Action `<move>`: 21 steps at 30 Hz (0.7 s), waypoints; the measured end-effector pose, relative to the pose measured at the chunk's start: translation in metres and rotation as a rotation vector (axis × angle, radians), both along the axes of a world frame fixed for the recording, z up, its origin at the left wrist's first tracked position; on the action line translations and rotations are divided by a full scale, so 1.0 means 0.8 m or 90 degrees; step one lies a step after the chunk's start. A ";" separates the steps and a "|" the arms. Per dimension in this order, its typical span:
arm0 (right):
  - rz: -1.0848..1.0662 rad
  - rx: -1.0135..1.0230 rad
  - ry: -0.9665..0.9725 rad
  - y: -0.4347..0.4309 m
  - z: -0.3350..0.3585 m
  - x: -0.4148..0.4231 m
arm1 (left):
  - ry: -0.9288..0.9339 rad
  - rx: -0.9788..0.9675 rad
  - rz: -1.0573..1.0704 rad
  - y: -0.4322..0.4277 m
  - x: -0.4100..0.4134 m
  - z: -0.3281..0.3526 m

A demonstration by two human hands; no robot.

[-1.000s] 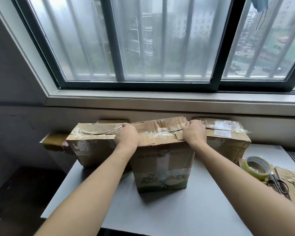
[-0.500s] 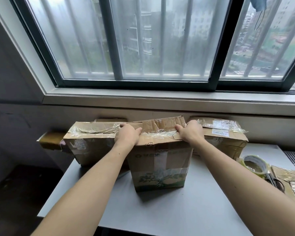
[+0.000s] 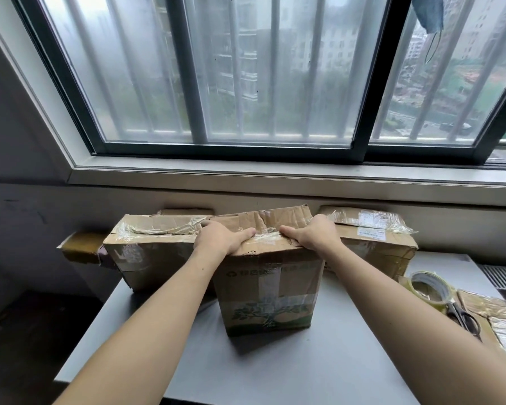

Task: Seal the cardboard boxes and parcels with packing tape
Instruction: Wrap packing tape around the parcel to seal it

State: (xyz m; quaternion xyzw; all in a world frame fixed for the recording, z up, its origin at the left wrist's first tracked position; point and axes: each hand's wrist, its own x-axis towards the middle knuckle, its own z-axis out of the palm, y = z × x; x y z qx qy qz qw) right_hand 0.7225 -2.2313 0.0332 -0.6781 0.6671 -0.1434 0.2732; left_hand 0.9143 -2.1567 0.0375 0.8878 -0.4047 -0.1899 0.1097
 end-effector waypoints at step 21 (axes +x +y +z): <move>-0.305 -0.060 -0.195 0.016 -0.016 -0.101 | 0.194 -0.263 -0.176 0.016 -0.036 0.026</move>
